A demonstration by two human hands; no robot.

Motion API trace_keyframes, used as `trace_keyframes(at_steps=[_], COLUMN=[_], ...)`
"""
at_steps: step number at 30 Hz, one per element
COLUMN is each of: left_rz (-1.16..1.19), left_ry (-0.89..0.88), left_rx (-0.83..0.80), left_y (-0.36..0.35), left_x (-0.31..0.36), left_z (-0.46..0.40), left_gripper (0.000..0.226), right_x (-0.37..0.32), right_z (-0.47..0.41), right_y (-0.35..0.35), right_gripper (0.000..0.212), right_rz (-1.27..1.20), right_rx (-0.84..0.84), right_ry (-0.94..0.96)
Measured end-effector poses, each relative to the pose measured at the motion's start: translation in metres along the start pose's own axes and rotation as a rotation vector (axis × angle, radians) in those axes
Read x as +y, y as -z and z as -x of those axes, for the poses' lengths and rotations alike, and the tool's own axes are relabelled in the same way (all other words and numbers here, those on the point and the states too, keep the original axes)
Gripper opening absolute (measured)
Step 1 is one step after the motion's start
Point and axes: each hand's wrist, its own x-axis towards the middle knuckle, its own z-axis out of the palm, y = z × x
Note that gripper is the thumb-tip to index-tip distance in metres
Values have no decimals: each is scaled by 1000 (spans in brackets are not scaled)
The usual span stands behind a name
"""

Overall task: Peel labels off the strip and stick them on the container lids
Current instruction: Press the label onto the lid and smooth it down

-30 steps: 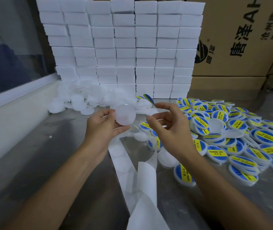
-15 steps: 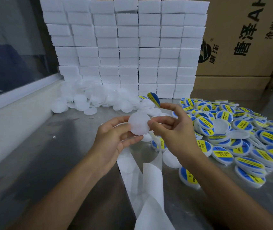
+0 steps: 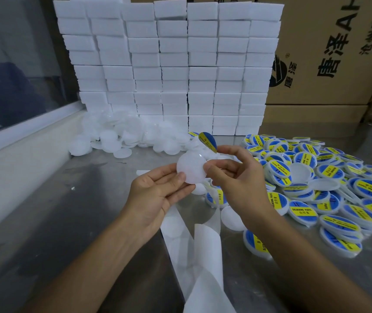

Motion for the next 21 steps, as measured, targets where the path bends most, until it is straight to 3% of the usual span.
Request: trace_keyframes(at_steps=[6,9,13,15,21], left_rz=[-10,-3,7,11,-3], left_ry=[-23,-25,-29,-29,-24], left_rx=[66,87,113,119,116], left_y=[2,5,6,6,5], left_x=[0,0,1,1,2], left_z=[-2,-2,-3,-3,-2], left_gripper=[41,38,40,41,44], right_x=[3,-2,-9,-10,-5], right_z=[-2,-7,-11,-12,-9], right_y=[4,10,15,16,10], right_gripper=[6,4,5,8,9], right_rz=[238,214,-416,-559,-214], right_rx=[155,214,146,103,35], right_ry=[133,168,-289,-414,-249])
